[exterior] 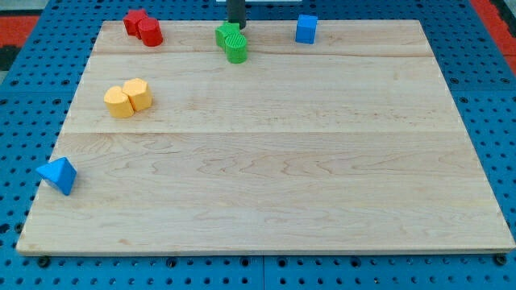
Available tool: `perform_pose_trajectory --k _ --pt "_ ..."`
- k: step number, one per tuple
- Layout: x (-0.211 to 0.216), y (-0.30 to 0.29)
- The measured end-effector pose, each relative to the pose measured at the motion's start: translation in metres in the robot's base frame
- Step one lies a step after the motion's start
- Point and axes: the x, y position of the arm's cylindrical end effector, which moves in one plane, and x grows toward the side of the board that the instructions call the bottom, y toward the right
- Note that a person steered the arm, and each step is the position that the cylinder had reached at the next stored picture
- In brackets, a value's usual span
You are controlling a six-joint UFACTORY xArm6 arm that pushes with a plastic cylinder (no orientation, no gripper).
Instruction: Move your arm to the left side of the blue cube
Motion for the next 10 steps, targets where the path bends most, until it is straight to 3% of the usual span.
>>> perform_pose_trajectory --k 10 --pt "0.0 0.05"
